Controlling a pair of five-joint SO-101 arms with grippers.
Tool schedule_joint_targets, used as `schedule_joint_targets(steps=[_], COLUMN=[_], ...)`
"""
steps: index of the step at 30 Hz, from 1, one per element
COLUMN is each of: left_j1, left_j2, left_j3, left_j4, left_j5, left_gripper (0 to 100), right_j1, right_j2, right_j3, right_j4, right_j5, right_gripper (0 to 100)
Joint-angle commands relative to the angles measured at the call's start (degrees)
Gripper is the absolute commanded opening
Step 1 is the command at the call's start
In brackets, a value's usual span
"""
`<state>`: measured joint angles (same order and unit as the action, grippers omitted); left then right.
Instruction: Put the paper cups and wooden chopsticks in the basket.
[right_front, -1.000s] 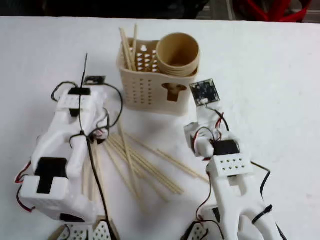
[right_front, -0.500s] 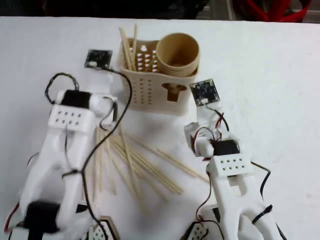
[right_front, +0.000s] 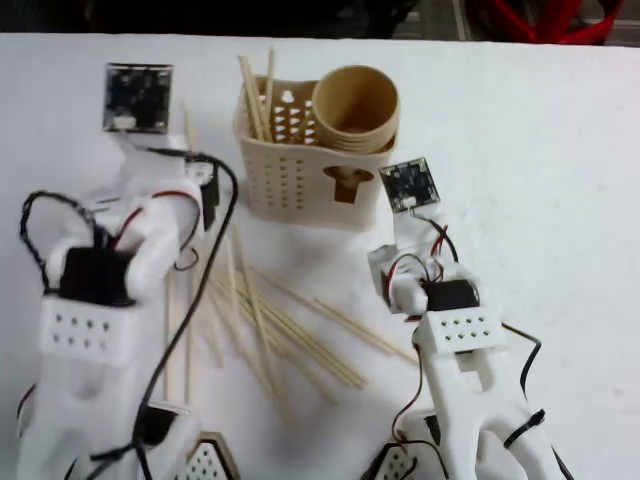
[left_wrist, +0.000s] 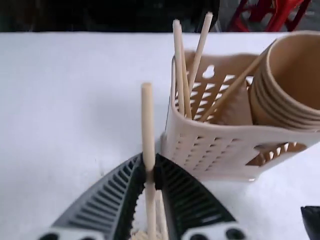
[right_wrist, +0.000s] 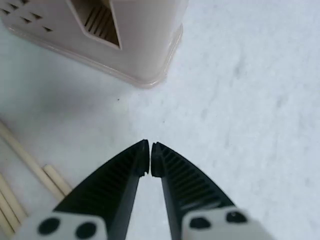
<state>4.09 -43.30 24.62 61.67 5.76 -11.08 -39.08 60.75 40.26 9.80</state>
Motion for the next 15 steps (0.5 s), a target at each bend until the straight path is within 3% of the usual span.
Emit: schedule_joint_targets(steps=[1,15], left_j1=[0.92,9.71], left_j2=[-4.88,-9.80], left_j3=[-3.43,-7.21], left_j4=[-4.92,-18.99], left_j5=[0.70,0.35], left_gripper=[2,2], right_j1=[0.75,0.66], right_j2=[-1.71,-1.71], right_j3=[-0.44,-0.26], right_j4=[-0.84,-0.84], right_j5=[-0.53,-0.53], right_gripper=[2.4,2.4])
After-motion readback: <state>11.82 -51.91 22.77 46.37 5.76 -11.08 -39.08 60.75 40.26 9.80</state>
